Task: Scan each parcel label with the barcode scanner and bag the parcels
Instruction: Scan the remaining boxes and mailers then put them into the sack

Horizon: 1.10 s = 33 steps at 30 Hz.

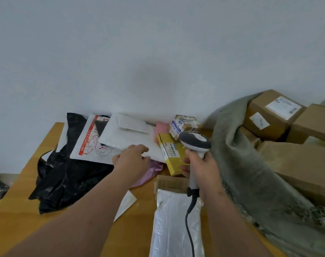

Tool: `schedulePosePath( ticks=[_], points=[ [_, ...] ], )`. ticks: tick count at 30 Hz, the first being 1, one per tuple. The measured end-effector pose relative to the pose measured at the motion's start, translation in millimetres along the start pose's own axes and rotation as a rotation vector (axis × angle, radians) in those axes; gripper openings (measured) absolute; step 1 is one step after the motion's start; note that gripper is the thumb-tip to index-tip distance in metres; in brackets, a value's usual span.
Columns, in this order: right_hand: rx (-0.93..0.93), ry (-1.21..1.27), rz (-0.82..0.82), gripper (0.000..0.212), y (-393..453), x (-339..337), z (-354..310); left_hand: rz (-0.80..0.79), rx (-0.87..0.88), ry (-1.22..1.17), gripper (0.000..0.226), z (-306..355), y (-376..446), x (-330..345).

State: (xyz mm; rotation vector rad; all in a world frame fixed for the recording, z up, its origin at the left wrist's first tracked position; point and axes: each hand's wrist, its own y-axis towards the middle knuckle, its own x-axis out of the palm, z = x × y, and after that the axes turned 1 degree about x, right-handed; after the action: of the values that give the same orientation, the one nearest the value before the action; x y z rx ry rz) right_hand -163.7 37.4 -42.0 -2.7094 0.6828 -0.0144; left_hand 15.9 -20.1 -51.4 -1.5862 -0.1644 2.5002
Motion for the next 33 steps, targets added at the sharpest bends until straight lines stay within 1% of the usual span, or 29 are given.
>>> schedulePosePath(
  ticks=[4, 5, 9, 12, 15, 18, 21, 23, 25, 26, 28, 29, 31, 33],
  points=[
    [0.044, 0.029, -0.018, 0.024, 33.4, 4.8, -6.0, -0.025, 0.009, -0.016, 0.043, 19.0, 29.6, 4.0],
    [0.067, 0.038, -0.010, 0.022, 61.8, 6.2, -6.0, -0.041, 0.011, -0.012, 0.044, 30.8, 57.6, 10.4],
    [0.072, 0.044, -0.004, 0.026, 92.4, 14.6, -10.0, -0.042, 0.047, -0.012, 0.052, 52.2, 92.4, 13.2],
    [0.109, 0.060, 0.020, 0.019, 129.1, 18.7, -10.0, -0.061, 0.055, -0.043, 0.057, 70.8, 127.0, 26.3],
    [0.149, 0.098, 0.040, 0.016, 155.8, 19.5, -11.2, -0.080, 0.071, -0.048, 0.071, 84.3, 156.3, 42.5],
    [0.136, 0.104, 0.065, 0.014, 175.6, 22.5, -5.3, -0.097, 0.113, -0.026, 0.087, 91.5, 177.9, 59.0],
    [0.125, 0.062, 0.092, 0.022, 185.7, 29.7, 2.8, -0.111, 0.155, 0.015, 0.097, 96.8, 191.4, 70.0],
    [0.130, 0.067, 0.088, 0.023, 187.9, 34.4, 7.5, -0.131, 0.176, 0.050, 0.098, 98.6, 197.7, 76.3],
    [0.151, 0.076, 0.080, 0.037, 190.0, 37.2, 12.6, -0.132, 0.182, 0.035, 0.092, 99.6, 201.8, 79.2],
    [0.155, 0.080, 0.075, 0.042, 190.1, 38.3, 14.2, -0.113, 0.180, 0.011, 0.085, 99.7, 203.5, 79.7],
    [0.157, 0.079, 0.061, 0.040, 189.0, 39.2, 16.4, -0.092, 0.174, -0.029, 0.072, 100.5, 204.8, 79.4],
    [0.158, 0.081, 0.057, 0.039, 186.8, 39.4, 15.6, -0.088, 0.178, -0.030, 0.070, 100.6, 203.8, 79.1],
    [0.154, 0.092, 0.039, 0.038, 182.7, 39.4, 15.4, -0.053, 0.193, -0.023, 0.073, 98.2, 201.0, 81.7],
    [0.150, 0.124, 0.024, 0.032, 176.8, 38.7, 14.6, -0.013, 0.190, -0.039, 0.079, 94.6, 196.8, 82.1]
  ],
)
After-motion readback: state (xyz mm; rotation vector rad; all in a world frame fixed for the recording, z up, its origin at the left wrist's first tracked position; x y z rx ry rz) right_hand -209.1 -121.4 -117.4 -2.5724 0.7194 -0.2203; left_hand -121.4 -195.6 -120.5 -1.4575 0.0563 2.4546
